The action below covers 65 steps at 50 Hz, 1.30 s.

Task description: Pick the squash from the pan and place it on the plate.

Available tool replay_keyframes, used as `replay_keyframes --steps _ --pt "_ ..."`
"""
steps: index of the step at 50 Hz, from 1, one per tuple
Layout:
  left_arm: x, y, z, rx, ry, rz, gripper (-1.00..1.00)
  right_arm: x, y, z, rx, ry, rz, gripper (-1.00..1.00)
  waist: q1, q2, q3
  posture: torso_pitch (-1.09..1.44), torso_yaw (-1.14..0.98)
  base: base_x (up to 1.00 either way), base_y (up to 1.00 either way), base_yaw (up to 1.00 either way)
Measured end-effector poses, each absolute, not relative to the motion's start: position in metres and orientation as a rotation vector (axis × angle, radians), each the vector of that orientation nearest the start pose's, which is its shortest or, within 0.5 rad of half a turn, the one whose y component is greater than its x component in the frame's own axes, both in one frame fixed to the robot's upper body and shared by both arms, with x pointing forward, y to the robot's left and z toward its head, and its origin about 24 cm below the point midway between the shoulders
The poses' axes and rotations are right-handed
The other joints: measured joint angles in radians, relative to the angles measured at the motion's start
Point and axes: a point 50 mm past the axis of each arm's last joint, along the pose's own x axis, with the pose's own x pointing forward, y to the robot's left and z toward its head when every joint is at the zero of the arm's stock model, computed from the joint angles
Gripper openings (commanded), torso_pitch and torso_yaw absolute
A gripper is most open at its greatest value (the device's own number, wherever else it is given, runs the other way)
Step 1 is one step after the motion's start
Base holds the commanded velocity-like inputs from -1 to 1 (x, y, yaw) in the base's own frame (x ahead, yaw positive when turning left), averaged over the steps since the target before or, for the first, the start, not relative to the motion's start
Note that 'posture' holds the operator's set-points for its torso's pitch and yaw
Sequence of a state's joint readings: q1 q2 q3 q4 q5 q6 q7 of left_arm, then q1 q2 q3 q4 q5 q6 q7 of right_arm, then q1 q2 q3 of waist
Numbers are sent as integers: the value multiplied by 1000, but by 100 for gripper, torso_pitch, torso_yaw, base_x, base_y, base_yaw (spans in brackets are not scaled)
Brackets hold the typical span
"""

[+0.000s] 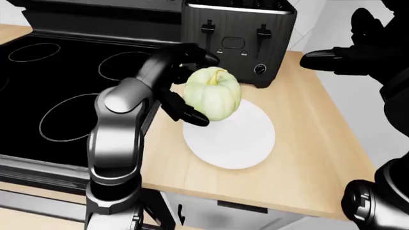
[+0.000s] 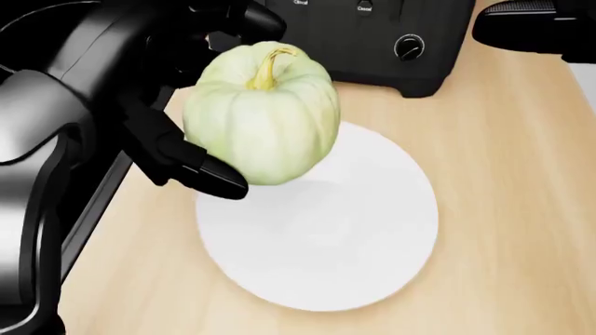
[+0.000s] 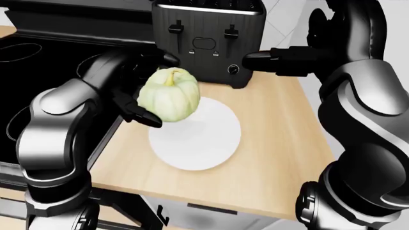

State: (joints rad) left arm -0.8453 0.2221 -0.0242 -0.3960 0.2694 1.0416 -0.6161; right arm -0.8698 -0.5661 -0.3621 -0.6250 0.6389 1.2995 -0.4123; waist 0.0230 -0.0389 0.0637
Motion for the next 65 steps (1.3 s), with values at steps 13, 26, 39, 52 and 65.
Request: replay_keyframes --steps 13,26,39,52,65 --pt "305 100 262 455 -119 -505 -19 254 -209 323 -87 -282 -196 100 4 -7 2 0 0 0 0 0" --pt "304 84 255 462 -125 -549 -19 253 -209 324 -86 -285 -196 100 10 -16 2 0 0 0 0 0" --pt "310 77 245 477 -115 -561 -22 254 -209 324 -84 -285 -193 100 12 -20 0 0 0 0 0 0" --pt "315 77 233 479 -106 -555 -22 253 -209 324 -85 -293 -189 100 12 -22 -3 0 0 0 0 0" --pt "321 77 219 490 -94 -547 -18 254 -209 325 -85 -292 -188 100 13 -22 -5 0 0 0 0 0"
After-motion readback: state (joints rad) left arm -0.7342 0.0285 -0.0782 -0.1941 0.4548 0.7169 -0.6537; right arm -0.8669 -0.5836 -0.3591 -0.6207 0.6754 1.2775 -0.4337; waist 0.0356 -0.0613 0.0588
